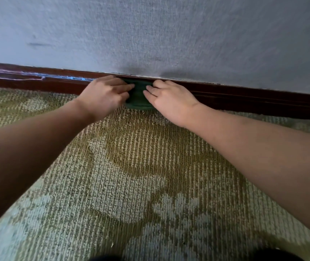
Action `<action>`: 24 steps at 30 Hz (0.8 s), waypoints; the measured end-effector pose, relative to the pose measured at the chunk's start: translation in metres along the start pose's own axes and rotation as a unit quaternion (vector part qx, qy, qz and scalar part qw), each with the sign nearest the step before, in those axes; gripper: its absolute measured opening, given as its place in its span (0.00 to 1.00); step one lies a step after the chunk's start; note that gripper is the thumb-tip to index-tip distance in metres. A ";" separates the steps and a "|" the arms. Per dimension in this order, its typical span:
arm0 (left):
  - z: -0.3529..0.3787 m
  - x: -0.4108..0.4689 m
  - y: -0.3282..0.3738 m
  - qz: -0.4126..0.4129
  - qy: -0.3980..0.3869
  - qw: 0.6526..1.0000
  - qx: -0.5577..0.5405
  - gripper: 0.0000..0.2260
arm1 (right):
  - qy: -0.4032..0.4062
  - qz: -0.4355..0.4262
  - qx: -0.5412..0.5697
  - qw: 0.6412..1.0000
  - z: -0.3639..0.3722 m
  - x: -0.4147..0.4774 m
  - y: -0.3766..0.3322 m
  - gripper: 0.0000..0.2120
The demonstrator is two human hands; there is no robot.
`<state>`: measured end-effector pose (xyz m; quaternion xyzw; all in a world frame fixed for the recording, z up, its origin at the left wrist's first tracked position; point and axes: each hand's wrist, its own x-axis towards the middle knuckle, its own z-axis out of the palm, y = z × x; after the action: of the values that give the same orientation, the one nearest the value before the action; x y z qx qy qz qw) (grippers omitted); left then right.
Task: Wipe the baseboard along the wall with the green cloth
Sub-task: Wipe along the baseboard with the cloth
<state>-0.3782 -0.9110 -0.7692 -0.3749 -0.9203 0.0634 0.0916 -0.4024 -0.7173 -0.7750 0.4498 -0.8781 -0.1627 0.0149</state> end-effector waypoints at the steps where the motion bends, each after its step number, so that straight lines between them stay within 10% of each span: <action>1: 0.001 -0.002 -0.001 -0.006 0.006 1.000 -0.004 0.09 | 0.000 0.003 -0.004 1.000 -0.001 0.004 -0.003 0.23; 24: 0.027 -0.025 -0.013 0.018 0.058 0.998 -0.014 0.05 | -0.007 -0.008 -0.139 0.990 0.012 0.007 -0.031 0.22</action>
<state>-0.3751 -0.9387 -0.7964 -0.3961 -0.9073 0.0300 0.1382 -0.3841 -0.7366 -0.7963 0.4493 -0.8432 -0.2868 0.0700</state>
